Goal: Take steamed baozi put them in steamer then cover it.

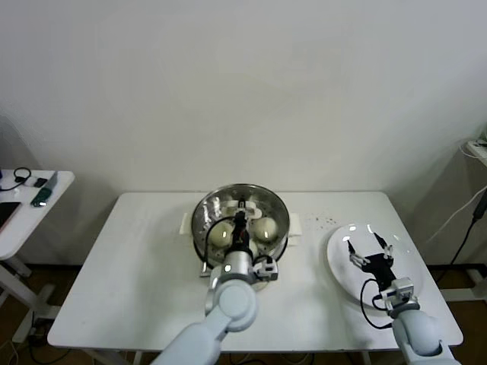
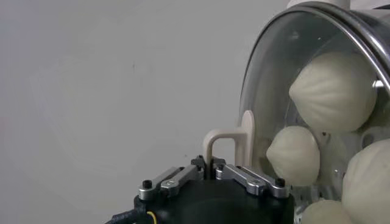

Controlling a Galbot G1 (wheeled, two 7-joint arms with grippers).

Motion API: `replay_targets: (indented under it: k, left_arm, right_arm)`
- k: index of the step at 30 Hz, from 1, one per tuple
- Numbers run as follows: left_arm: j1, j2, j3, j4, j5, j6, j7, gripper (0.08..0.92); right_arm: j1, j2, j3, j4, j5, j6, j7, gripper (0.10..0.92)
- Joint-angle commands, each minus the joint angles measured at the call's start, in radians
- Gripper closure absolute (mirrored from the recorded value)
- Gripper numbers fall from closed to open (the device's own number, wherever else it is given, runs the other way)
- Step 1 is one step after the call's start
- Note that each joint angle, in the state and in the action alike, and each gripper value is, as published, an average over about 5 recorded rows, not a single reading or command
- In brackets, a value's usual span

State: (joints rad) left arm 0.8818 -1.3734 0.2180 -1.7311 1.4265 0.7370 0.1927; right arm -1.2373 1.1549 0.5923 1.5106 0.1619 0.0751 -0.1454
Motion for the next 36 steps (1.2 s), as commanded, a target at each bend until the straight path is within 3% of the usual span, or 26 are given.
replay_targets:
  k: [1, 17, 25, 36]
  left_arm:
    - [0.001, 0.003, 0.010, 0.008, -0.005, 0.012, -0.005, 0.856]
    - [0.003, 0.006, 0.017, -0.011, -0.026, 0.018, 0.015, 0.848]
    - [-0.017, 0.041, 0.033, -0.066, -0.084, 0.045, 0.006, 0.643]
    - [0.028, 0.169, 0.007, -0.218, -0.187, 0.048, -0.025, 0.323]
  right_arm:
    - [0.003, 0.000, 0.000, 0.001, 0.000, 0.000, -0.001, 0.203]
    - [0.002, 0.003, 0.004, 0.003, 0.003, -0.007, -0.012, 0.203]
    - [0.001, 0.000, 0.010, 0.014, 0.027, -0.040, -0.026, 0.203]
    - [-0.005, -0.009, 0.019, 0.015, 0.046, -0.073, -0.035, 0.203]
